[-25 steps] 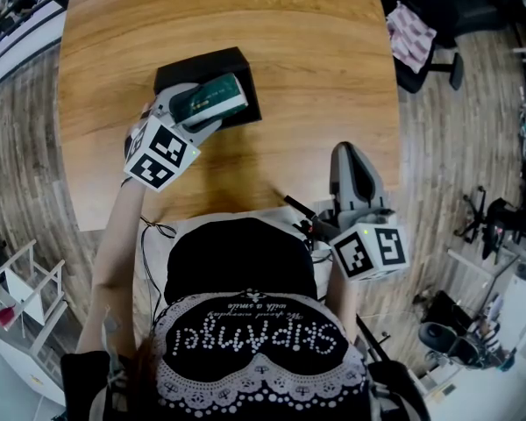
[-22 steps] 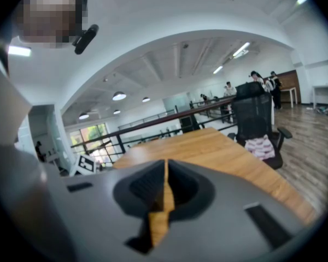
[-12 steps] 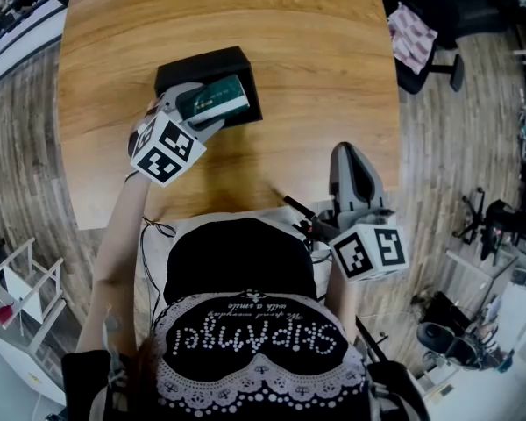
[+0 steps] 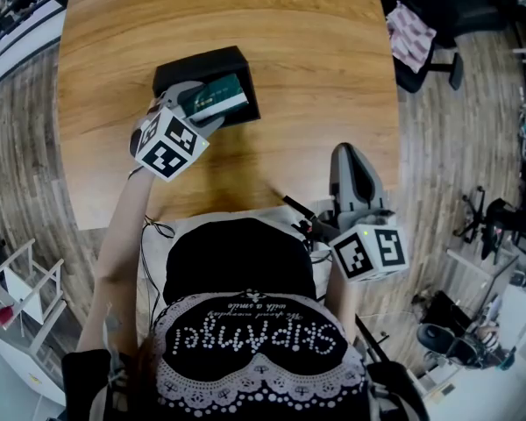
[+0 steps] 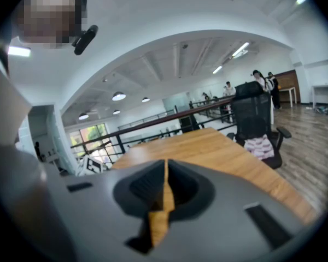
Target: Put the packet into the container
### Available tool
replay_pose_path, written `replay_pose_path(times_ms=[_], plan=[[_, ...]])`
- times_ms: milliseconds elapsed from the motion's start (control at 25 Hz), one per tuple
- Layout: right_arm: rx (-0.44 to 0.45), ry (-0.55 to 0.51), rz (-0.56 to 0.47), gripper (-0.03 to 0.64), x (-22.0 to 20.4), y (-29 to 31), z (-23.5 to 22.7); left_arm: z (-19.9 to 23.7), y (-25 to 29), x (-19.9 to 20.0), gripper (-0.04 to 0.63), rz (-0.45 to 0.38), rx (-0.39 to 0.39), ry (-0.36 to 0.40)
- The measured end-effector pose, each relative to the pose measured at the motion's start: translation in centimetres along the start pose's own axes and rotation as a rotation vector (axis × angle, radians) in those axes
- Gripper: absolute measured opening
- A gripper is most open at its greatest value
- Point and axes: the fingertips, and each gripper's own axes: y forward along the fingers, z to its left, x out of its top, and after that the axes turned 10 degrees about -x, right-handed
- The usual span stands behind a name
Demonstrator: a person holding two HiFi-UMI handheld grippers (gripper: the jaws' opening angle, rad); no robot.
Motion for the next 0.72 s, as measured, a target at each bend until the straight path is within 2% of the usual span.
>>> replay_pose_path(times_ms=[720], plan=[[0.0, 0.003, 0.001, 0.04, 0.0, -0.1, 0.0, 0.3, 1.1, -0.1, 0.325, 0.082, -0.003, -0.027]])
